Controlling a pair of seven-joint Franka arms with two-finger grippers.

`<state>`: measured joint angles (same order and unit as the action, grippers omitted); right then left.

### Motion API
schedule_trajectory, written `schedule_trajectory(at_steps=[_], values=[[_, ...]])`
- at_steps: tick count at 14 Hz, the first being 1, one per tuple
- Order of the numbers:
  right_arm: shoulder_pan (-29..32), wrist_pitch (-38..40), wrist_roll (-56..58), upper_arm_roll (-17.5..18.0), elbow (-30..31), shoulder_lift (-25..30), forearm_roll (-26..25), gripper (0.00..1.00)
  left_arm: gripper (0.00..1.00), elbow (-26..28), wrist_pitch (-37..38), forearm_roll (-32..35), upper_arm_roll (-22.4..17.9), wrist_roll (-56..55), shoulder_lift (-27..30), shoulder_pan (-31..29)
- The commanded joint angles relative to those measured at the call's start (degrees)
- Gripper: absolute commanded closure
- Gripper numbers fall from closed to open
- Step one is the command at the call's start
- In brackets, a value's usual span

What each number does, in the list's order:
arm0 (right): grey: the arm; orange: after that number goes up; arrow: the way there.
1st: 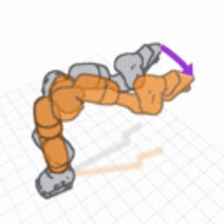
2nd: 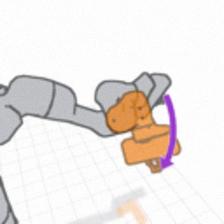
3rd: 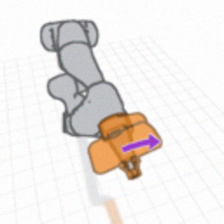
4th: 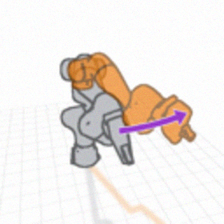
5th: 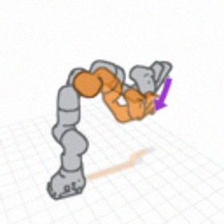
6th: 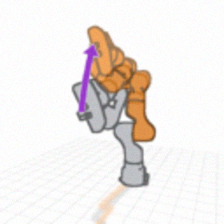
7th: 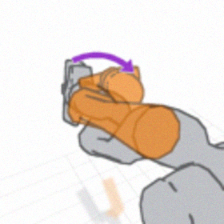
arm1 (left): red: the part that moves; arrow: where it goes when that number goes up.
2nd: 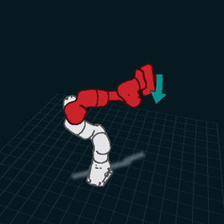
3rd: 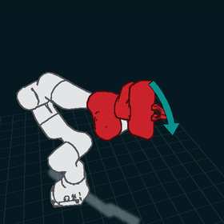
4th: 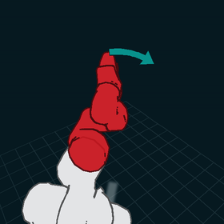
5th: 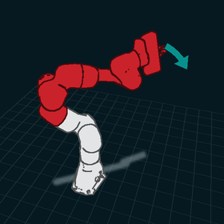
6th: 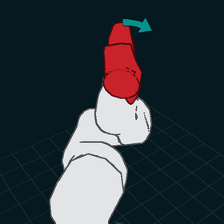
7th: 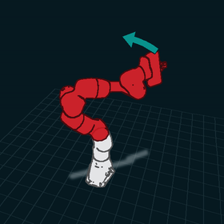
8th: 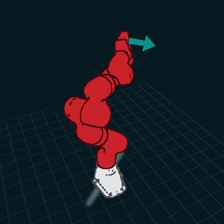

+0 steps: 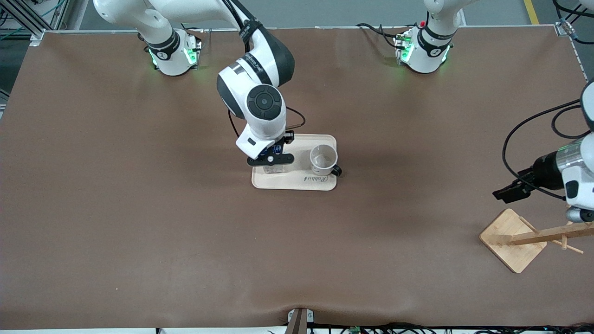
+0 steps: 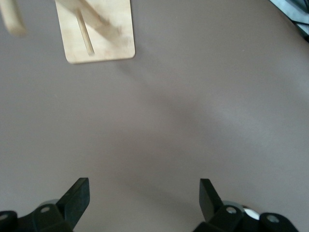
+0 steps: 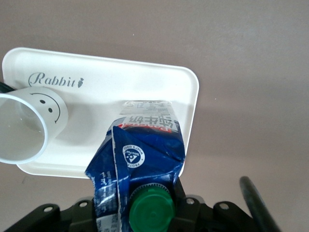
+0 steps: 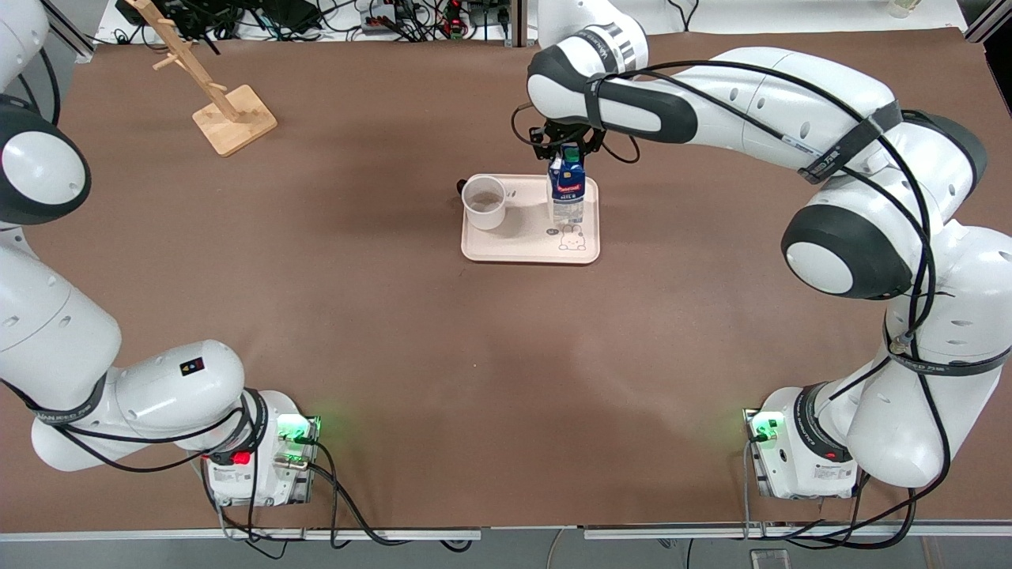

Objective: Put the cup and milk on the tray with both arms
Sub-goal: 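Lower the milk carton onto the tray beside the mug with the right gripper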

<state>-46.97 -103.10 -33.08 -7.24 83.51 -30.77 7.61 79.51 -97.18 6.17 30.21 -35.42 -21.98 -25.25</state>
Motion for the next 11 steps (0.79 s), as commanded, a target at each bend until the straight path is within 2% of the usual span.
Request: schedule_trajectory(at_steps=[1,3,6,7,8,9,10,11], values=[[-1.89,-0.96,-1.46,-0.50,-0.02,-1.04,-0.22,1.00,0.00,0.47,1.29,1.30,0.02,7.71,4.47,-1.38],[-2.51,-1.31,-4.78,-0.50,-0.02,-1.40,-0.22,1.00,0.00,0.74,3.03,0.69,-3.91,15.69,7.54,0.37],[-2.60,-2.72,-5.59,-0.50,-0.02,-2.19,-0.22,1.00,0.00,1.26,5.85,-0.02,-18.21,19.51,13.00,12.81],[-2.60,-2.72,-5.59,-0.50,-0.02,-2.19,-0.22,0.95,0.00,1.35,7.08,-0.28,-20.43,19.51,14.58,15.21],[-2.60,-2.81,-5.59,-0.50,-0.02,-2.19,-0.48,0.72,0.00,1.61,8.05,-0.63,-20.72,19.60,15.64,15.75],[-2.60,-2.81,-5.42,-0.58,-0.10,-2.19,-1.10,0.44,0.00,2.49,8.49,-1.42,-20.89,20.73,17.04,16.02],[-2.60,-2.81,-4.98,-0.58,-0.10,-2.10,-1.10,0.07,0.00,4.24,8.58,-2.38,-21.42,23.35,18.88,16.72],[-2.60,-2.72,-4.80,-0.58,-0.10,-2.10,-1.45,0.00,0.00,5.91,8.58,-2.65,-23.08,26.68,20.64,17.51]])
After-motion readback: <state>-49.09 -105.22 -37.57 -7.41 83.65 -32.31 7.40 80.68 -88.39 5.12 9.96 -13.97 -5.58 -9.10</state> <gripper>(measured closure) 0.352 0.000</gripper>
